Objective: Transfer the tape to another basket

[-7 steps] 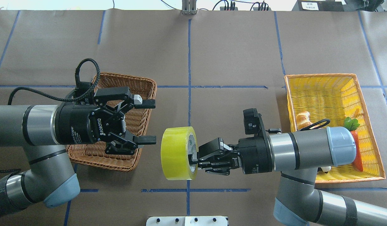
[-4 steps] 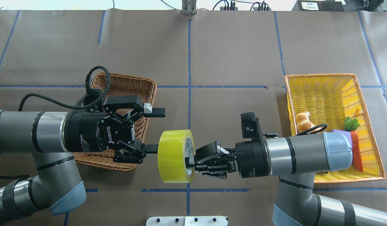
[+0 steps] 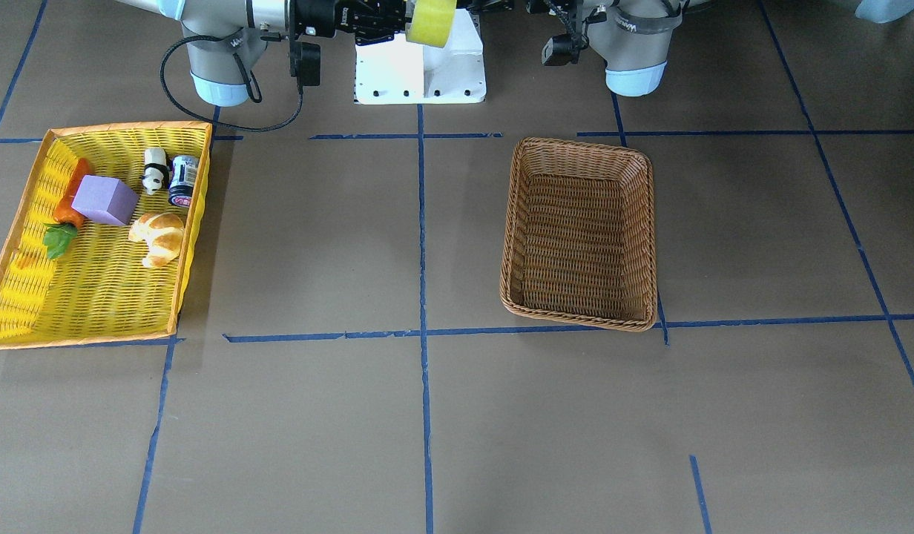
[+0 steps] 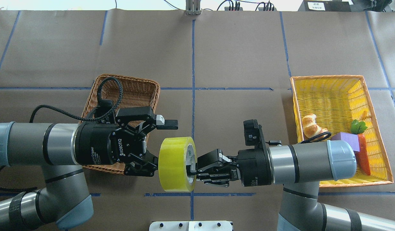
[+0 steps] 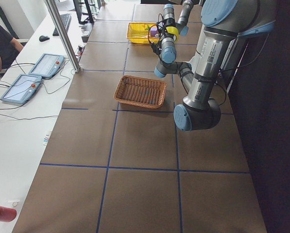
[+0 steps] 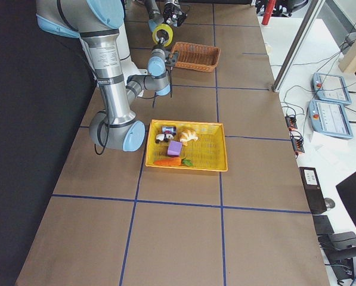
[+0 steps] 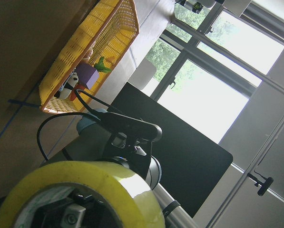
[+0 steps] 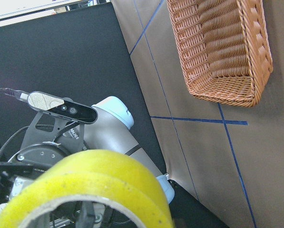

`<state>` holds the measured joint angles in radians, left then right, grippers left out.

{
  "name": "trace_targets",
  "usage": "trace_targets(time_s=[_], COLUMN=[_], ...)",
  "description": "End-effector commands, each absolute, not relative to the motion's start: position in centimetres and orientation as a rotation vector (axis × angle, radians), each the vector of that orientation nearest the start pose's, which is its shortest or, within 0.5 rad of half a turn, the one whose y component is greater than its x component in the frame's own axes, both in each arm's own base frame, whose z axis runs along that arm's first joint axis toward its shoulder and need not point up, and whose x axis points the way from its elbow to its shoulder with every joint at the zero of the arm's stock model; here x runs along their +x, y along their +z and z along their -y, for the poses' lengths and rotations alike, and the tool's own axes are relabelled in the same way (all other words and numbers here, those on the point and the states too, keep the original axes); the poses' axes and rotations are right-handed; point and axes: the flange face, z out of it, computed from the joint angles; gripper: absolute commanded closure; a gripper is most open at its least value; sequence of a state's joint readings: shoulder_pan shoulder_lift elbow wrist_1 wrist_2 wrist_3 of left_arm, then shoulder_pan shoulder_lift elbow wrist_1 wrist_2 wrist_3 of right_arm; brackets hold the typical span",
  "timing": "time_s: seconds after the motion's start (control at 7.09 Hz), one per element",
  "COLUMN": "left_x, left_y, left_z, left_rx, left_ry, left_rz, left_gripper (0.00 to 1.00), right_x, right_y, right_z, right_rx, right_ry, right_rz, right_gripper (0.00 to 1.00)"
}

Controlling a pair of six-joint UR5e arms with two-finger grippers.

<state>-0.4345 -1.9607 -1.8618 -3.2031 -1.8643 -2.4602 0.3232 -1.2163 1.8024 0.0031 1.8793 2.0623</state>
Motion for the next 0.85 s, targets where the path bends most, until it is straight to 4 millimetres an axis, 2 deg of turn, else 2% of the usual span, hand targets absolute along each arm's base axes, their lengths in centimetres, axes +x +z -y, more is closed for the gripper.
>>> trace_targets(time_s=[0.0,0.14,0.28,0.42,0.56,0.71], left_x=[38.50,38.56,38.59,38.59,38.59,38.66], left_y=[17.12,17.17,17.22,17.22,17.22,17.26], left_z=[29.13,29.16,29.17,29.17,29.17,29.21], left_rx=[-0.668,-0.668,-0.665,-0.665,-0.665,-0.664], left_ry=[-0.353,-0.354,-0.352,-0.352,-0.352,-0.354], left_rz=[-2.198,-2.196,-2.197,-2.197,-2.197,-2.194], left_gripper=[0.02,0.09,0.22,0.28,0.36,0.49], right_x=[-44.14,-44.16,-44.26,-44.19,-44.12,-44.11], right_y=[20.85,20.84,20.85,20.92,20.83,20.89], right_z=[25.26,25.20,25.06,25.11,25.11,25.18], right_rx=[-0.360,-0.360,-0.364,-0.363,-0.360,-0.356], right_ry=[0.148,0.147,0.145,0.146,0.143,0.151], right_rz=[2.103,2.105,2.102,2.102,2.110,2.111], right_gripper=[0.98,0.98,0.97,0.91,0.22,0.00])
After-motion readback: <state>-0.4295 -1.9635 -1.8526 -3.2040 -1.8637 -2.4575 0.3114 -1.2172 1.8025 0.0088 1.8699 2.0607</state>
